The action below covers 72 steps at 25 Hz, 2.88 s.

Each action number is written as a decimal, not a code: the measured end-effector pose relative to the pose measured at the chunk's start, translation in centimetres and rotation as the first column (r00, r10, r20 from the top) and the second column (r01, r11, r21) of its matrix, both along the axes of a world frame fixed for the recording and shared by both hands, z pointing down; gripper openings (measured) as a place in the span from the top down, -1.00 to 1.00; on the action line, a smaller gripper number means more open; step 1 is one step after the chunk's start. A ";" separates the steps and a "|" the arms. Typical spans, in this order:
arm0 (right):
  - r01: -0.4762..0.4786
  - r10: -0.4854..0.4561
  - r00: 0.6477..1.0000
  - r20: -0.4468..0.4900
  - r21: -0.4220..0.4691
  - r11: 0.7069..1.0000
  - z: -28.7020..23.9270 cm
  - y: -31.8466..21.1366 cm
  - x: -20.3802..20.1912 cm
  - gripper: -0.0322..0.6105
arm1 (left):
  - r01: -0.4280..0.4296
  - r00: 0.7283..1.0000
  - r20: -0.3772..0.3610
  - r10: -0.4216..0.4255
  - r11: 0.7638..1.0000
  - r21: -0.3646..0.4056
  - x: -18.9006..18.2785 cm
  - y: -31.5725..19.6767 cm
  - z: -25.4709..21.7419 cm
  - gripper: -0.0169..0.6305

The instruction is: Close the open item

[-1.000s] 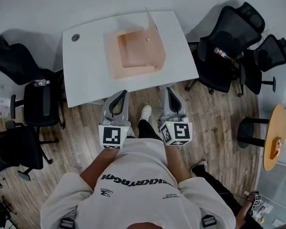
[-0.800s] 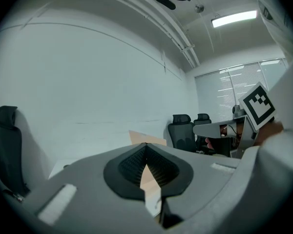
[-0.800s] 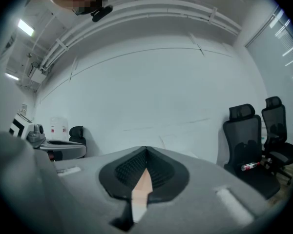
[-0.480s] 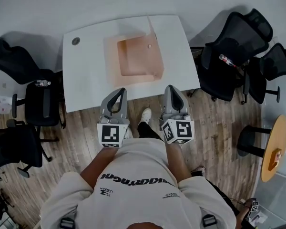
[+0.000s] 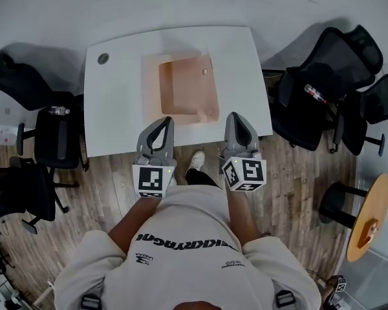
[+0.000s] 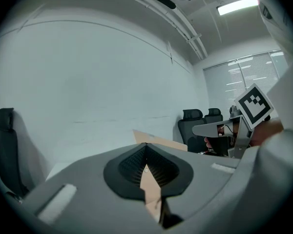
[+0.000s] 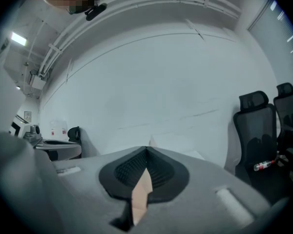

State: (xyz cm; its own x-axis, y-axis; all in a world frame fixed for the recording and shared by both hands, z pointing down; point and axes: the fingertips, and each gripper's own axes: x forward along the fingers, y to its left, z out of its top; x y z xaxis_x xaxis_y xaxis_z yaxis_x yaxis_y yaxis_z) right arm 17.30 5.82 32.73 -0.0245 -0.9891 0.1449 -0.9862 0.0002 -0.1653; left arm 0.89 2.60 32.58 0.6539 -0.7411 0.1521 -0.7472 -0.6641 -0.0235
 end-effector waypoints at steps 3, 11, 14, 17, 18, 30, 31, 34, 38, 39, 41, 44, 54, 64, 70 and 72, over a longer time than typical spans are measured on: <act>0.036 -0.036 0.999 0.017 -0.026 0.999 0.9 -1.3 0.7 0.90 | 0.016 1.000 0.008 -0.016 1.000 -0.006 0.8 -1.0 0.1 0.93; 0.103 -0.100 0.994 0.046 -0.058 0.993 2.6 -4.4 2.2 0.90 | 0.067 0.997 0.036 -0.066 0.998 -0.019 2.4 -3.2 0.9 0.93; 0.131 -0.128 0.991 0.050 -0.063 0.989 3.1 -5.6 2.4 0.90 | 0.091 0.995 0.045 -0.090 0.995 -0.026 2.6 -4.0 1.4 0.93; 0.155 -0.151 0.987 0.057 -0.074 0.985 3.8 -6.2 2.6 0.90 | 0.109 0.993 0.057 -0.107 0.993 -0.036 2.8 -4.2 2.0 0.93; 0.163 -0.158 0.986 0.060 -0.081 0.983 4.1 -6.3 2.7 0.90 | 0.113 0.992 0.062 -0.110 0.993 -0.039 2.9 -4.2 2.2 0.93; 0.186 -0.173 0.981 0.085 -0.177 0.967 7.5 -8.9 3.3 0.90 | 0.107 0.992 0.076 -0.101 0.991 -0.081 2.7 -6.1 4.0 0.93; 0.180 -0.167 0.982 0.085 -0.183 0.966 7.7 -9.0 3.4 0.90 | 0.104 0.992 0.077 -0.097 0.991 -0.085 2.7 -6.3 4.1 0.93; 0.171 -0.156 0.984 0.085 -0.202 0.964 8.5 -9.5 3.8 0.90 | 0.096 0.993 0.080 -0.089 0.991 -0.090 2.7 -6.8 4.4 0.93; 0.183 -0.165 0.981 0.099 -0.219 0.959 9.6 -10.1 3.9 0.90 | 0.098 0.992 0.083 -0.090 0.990 -0.101 2.6 -7.4 5.0 0.93; 0.190 -0.170 0.980 0.104 -0.223 0.956 9.9 -10.3 3.9 0.90 | 0.101 0.992 0.084 -0.092 0.989 -0.106 2.4 -7.6 5.2 0.93; 0.203 -0.181 0.977 0.113 -0.233 0.951 10.4 -10.8 3.7 0.90 | 0.106 0.992 0.087 -0.096 0.988 -0.115 2.2 -8.0 5.6 0.93; 0.214 -0.188 0.974 0.122 -0.249 0.945 11.2 -11.5 3.6 0.90 | 0.110 0.991 0.089 -0.099 0.986 -0.124 2.1 -8.7 6.0 0.93; 0.218 -0.186 0.974 0.132 -0.296 0.930 13.9 -13.2 4.3 0.90 | 0.104 0.990 0.111 -0.089 0.985 -0.141 2.3 -10.4 7.2 0.93; 0.224 -0.187 0.972 0.142 -0.320 0.921 15.9 -14.6 4.7 0.90 | 0.108 0.988 0.124 -0.088 0.979 -0.171 2.2 -11.2 8.7 0.93; 0.233 -0.191 0.970 0.152 -0.338 0.912 17.1 -14.7 4.6 0.90 | 0.113 0.988 0.125 -0.091 0.977 -0.182 2.3 -11.4 9.2 0.93; 0.234 -0.192 0.970 0.152 -0.345 0.909 17.6 -15.0 4.5 0.90 | 0.113 0.988 0.127 -0.090 0.976 -0.185 2.2 -11.5 9.5 0.93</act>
State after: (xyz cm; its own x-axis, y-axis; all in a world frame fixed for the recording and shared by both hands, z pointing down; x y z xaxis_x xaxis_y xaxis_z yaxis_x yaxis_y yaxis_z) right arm 21.82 -9.15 50.32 -0.2652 -0.8410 0.4717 -0.9444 0.1280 -0.3028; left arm 3.11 -8.88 42.05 0.5456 -0.7527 0.3684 -0.8107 -0.5854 0.0045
